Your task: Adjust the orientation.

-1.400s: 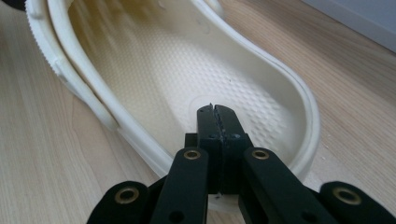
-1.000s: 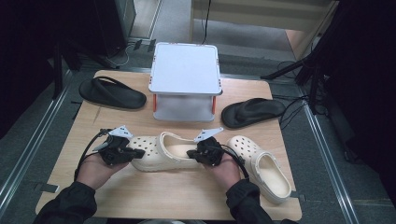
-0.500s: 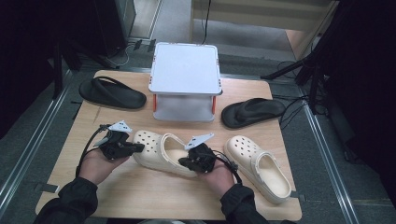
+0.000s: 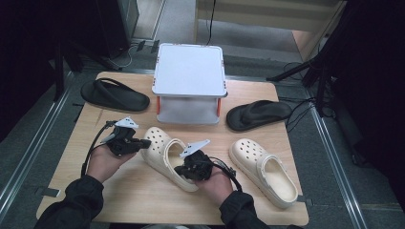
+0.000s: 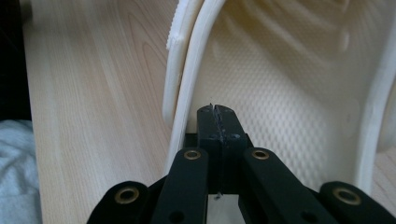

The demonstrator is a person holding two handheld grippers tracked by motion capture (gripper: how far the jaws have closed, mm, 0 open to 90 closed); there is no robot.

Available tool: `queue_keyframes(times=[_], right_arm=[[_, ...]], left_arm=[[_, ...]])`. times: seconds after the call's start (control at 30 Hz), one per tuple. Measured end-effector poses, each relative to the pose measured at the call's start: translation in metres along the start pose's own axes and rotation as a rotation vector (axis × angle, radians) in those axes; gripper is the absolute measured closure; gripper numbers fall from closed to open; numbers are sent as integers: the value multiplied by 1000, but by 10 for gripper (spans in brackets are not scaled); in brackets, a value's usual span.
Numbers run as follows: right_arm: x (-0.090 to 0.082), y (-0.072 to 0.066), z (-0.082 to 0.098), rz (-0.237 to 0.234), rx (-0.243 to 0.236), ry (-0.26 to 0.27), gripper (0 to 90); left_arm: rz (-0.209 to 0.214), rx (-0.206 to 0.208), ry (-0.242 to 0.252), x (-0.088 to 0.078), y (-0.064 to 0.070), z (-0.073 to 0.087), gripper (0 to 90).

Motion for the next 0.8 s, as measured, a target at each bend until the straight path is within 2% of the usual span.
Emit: queue_keyframes(times=[0.2,0.4,0.6,0.63,0.8], right_arm=[[3,-2,-1,-5,-3,3,900],[2,-2,-3,1,-10,4,900],[-17,2,-8,0,7,62,900],[-17,2,-8,0,7,62,900],[-44,13,-9,31,23,125,900]], left_arm=[[4,27,9,11,-3,-11,900],[18,32,25,14,-3,-19,900],[10,29,72,-1,-1,-22,900],[10,29,72,-1,-1,-22,900],[-2,7,40,-12,3,-2,900]])
Point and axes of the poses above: each handheld gripper's, and its own axes: x roughly forward along the jaws, z roughly out of its underside, y roughly to its right, the point moved 6 cm from there along x, roughly forward along the jaws, and after that the axes turned 12 degrees about x, right-handed, at the moved point
